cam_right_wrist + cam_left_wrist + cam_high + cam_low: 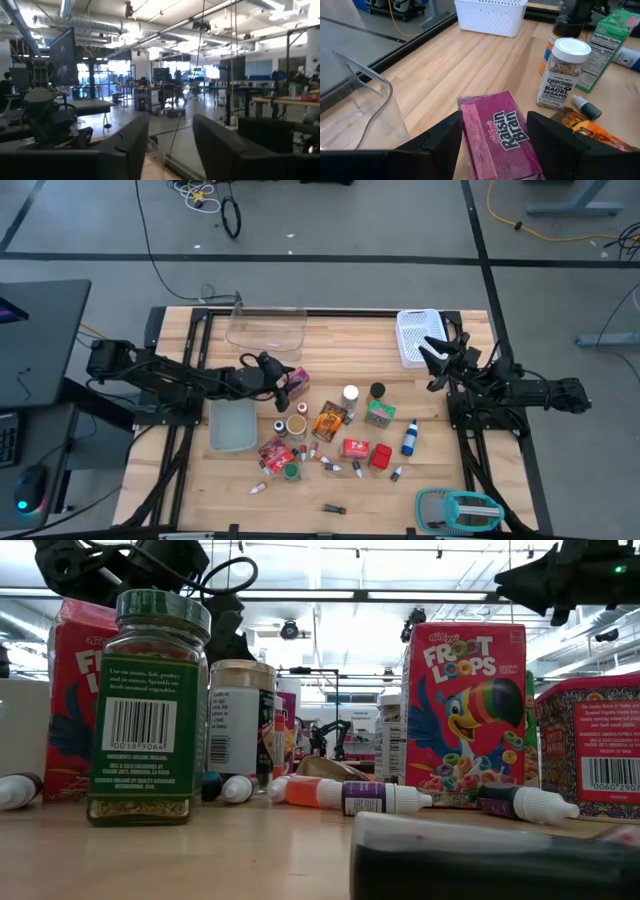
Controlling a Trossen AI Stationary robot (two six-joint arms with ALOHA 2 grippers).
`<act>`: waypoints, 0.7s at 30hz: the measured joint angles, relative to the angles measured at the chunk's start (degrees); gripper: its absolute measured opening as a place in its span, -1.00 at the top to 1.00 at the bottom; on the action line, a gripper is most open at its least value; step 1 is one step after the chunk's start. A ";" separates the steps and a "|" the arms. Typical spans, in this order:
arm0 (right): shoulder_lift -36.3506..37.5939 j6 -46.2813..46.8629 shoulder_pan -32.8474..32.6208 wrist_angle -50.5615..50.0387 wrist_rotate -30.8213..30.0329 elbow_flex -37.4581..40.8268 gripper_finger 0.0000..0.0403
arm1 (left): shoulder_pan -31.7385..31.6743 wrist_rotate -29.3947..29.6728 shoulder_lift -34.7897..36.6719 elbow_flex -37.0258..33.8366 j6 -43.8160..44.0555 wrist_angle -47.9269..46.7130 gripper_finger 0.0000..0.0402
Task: Pick & Place Kitchen Items
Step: Put the purple cereal box into the gray bin
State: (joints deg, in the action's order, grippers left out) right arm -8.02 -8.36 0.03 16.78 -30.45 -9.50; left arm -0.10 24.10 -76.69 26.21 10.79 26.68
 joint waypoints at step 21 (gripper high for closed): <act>-9.92 4.91 0.00 0.62 4.49 0.00 -0.32 | -1.40 -1.48 0.62 5.99 -0.73 -10.82 -0.38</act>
State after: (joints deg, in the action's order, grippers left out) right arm -17.94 -3.45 0.03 17.40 -25.96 -9.50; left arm -1.50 22.62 -76.07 32.20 10.06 15.86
